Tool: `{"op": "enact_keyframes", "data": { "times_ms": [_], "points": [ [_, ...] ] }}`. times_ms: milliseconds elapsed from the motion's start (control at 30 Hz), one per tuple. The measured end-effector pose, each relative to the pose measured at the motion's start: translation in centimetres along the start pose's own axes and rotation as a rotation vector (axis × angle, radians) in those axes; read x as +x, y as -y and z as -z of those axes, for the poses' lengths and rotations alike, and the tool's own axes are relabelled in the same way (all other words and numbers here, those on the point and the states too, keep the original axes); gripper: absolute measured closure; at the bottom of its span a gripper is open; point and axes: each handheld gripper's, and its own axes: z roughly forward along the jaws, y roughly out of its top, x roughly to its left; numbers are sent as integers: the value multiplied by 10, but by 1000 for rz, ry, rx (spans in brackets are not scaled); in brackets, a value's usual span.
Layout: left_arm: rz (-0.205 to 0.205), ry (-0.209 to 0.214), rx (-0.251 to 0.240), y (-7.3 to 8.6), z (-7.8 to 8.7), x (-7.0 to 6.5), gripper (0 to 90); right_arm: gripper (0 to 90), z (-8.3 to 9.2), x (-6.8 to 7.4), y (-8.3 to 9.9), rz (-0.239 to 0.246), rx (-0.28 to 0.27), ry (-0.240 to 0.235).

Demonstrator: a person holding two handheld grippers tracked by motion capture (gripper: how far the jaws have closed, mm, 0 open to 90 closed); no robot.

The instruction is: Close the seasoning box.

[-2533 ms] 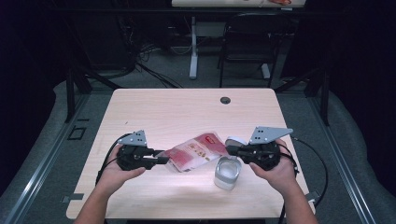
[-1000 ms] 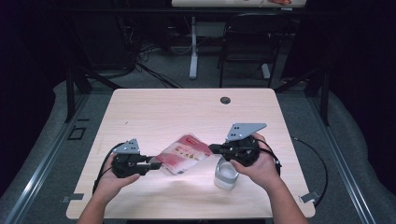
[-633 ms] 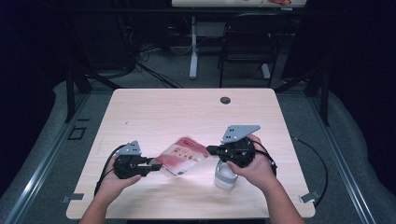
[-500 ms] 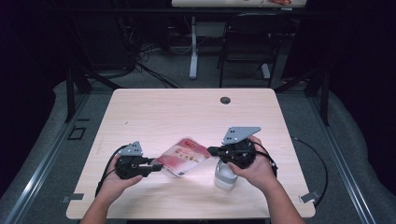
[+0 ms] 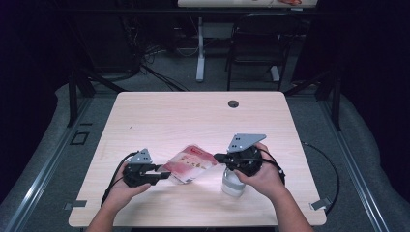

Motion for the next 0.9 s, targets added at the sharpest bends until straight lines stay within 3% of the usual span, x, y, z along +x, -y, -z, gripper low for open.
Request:
{"op": "enact_keyframes", "data": {
  "times_ms": [467, 900],
  "points": [
    [20, -10, -12, 1, 0, 1, 528, 900, 0, 3, -1, 31, 9, 18],
    [33, -27, -33, 1, 4, 1, 497, 900, 0, 6, -3, 54, 15, 32]
  ]
}}
